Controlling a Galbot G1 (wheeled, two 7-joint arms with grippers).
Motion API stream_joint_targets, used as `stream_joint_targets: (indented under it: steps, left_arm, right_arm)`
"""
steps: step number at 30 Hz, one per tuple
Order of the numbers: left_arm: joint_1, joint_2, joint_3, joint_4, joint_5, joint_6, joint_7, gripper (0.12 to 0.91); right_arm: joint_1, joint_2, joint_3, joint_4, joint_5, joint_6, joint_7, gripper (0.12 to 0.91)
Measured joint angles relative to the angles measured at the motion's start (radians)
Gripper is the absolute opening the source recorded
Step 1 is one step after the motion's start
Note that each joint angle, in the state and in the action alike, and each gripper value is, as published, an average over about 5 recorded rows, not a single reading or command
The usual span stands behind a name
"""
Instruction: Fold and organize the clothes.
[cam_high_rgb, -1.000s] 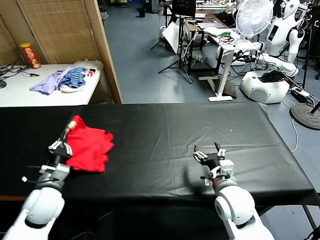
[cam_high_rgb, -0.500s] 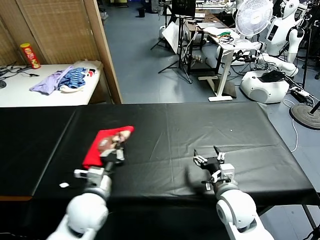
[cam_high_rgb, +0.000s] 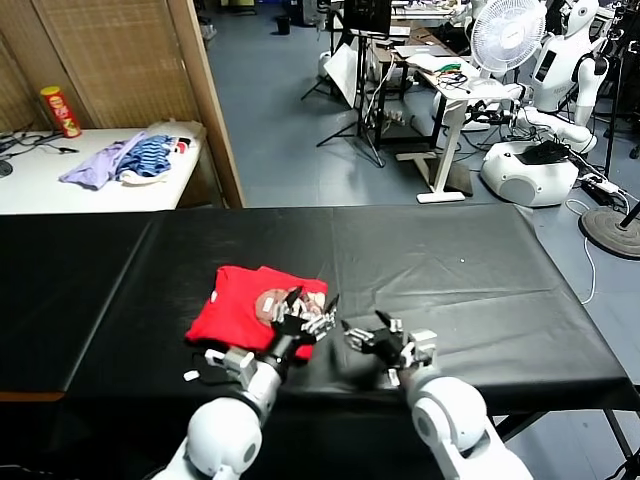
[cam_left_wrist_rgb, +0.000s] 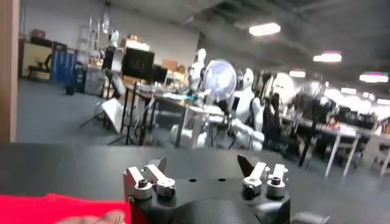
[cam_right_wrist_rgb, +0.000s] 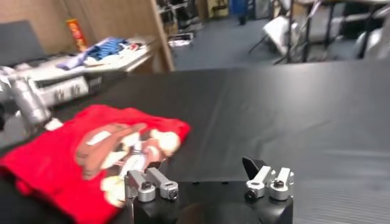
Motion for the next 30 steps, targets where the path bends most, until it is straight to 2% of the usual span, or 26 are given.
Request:
stream_joint_targets:
  steps: [5, 8, 11, 16, 20, 25, 27, 30]
  left_arm:
    - [0.022, 0.018, -0.029, -0.020, 0.010, -0.006, -0.003, 0.798]
    - [0.041, 0.024, -0.045, -0.033, 0.013, -0.006, -0.010, 0.798]
    - [0.058, 0.027, -0.060, -0.045, 0.014, -0.005, -0.018, 0.798]
    - [0.079, 0.027, -0.078, -0.061, 0.018, -0.007, -0.024, 0.798]
    - [0.096, 0.028, -0.092, -0.066, 0.030, -0.017, -0.024, 0.798]
    - [0.113, 0.030, -0.107, -0.062, 0.054, -0.031, -0.040, 0.798]
    - [0.118, 0.031, -0.112, -0.059, 0.058, -0.028, -0.050, 0.798]
    - [0.126, 0.037, -0.125, -0.052, 0.055, -0.027, -0.057, 0.798]
  right_arm:
    - [0.060, 0.038, -0.048, -0.084, 0.053, 0.000, -0.001, 0.789]
    - [0.089, 0.054, -0.064, -0.132, 0.059, 0.006, -0.012, 0.740]
    - [0.112, 0.063, -0.074, -0.169, 0.062, 0.015, -0.023, 0.620]
    - [0.147, 0.073, -0.079, -0.217, 0.063, 0.029, -0.048, 0.358]
    - [0.176, 0.068, -0.070, -0.248, 0.037, 0.059, -0.074, 0.227]
    - [0.204, 0.038, -0.045, -0.272, -0.050, 0.134, -0.136, 0.215]
    - [0.201, 0.023, -0.038, -0.264, -0.077, 0.161, -0.156, 0.271]
    - [0.176, -0.004, -0.025, -0.231, -0.125, 0.211, -0.177, 0.423]
